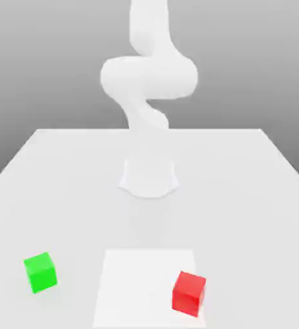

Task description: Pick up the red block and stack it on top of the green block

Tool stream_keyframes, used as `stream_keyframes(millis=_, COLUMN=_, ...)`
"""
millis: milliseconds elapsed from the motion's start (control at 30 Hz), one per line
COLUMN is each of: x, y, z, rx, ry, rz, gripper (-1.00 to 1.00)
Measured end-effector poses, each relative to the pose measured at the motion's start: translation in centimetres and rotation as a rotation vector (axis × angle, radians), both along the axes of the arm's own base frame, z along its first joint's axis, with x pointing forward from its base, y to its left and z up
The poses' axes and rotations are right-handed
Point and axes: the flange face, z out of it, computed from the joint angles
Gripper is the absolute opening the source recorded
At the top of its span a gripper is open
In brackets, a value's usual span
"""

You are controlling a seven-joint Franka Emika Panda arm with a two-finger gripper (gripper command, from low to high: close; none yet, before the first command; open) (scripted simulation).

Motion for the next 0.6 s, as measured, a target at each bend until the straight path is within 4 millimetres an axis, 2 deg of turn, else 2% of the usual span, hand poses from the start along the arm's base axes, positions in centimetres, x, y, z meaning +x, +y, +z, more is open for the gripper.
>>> stream_keyframes(millis=133, x=4.9, y=1.2, z=-7.6, rx=-0.025, ry=0.125, rz=-0.083, gripper=0.00)
stream_keyframes(millis=300, x=8.7, y=1.9, z=-17.5, rx=-0.032, ry=0.271, rz=-0.165, gripper=0.00)
stream_keyframes(millis=433, x=10.2, y=2.3, z=-25.5, rx=-0.015, ry=0.383, rz=-0.216, gripper=0.00)
stream_keyframes(millis=600, x=10.0, y=3.4, z=-34.9, rx=0.037, ry=0.518, rz=-0.264, gripper=0.00)
